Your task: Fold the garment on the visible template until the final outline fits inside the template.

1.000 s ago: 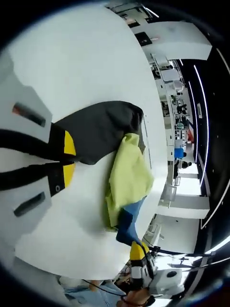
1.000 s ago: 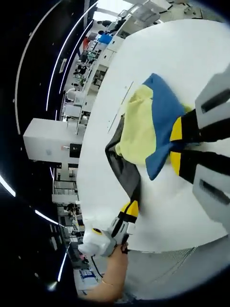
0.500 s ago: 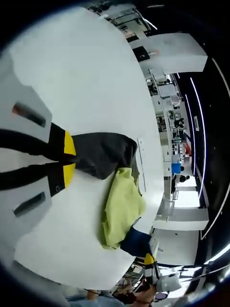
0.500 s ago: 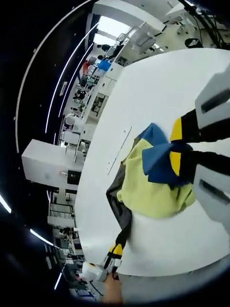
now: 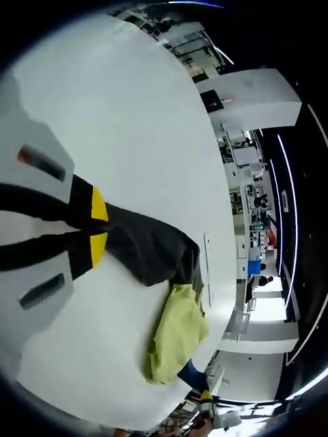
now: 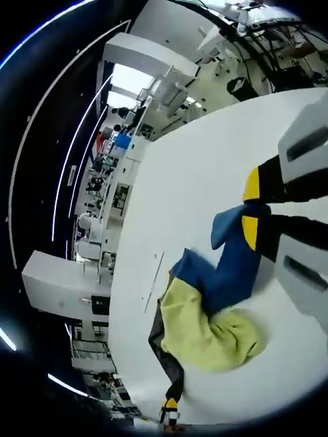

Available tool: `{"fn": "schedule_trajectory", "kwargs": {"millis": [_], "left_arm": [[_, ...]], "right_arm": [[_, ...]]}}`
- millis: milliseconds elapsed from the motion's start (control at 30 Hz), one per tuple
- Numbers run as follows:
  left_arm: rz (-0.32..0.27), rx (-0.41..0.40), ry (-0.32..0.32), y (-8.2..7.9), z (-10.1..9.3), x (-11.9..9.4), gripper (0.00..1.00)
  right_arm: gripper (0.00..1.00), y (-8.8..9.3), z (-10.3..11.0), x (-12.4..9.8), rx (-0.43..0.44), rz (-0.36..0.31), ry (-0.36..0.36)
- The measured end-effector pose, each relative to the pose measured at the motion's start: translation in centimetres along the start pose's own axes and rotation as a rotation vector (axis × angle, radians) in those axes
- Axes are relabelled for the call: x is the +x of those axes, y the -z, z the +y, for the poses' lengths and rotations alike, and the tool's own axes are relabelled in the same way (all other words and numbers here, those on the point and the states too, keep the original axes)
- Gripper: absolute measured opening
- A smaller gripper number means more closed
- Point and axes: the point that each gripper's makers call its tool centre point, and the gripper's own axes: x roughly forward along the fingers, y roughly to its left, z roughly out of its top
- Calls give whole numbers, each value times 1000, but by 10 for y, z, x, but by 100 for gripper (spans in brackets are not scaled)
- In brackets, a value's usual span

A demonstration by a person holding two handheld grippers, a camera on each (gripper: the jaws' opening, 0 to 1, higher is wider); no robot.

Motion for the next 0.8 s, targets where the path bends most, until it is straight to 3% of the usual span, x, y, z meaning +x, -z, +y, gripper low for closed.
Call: {"fn": "schedule_trajectory", "kwargs": {"millis": [433,600,800], "left_arm": [[21,-2,-71,6,34,3,1],[52,61,-101,9,47,4,1],[63,75,-100,9,52,8,1]], "right_arm": [[1,35,-36,-3,223,2,123],[1,45,-49,-2,286,-2,145],[1,62,-64,-4,337,23,185]]}}
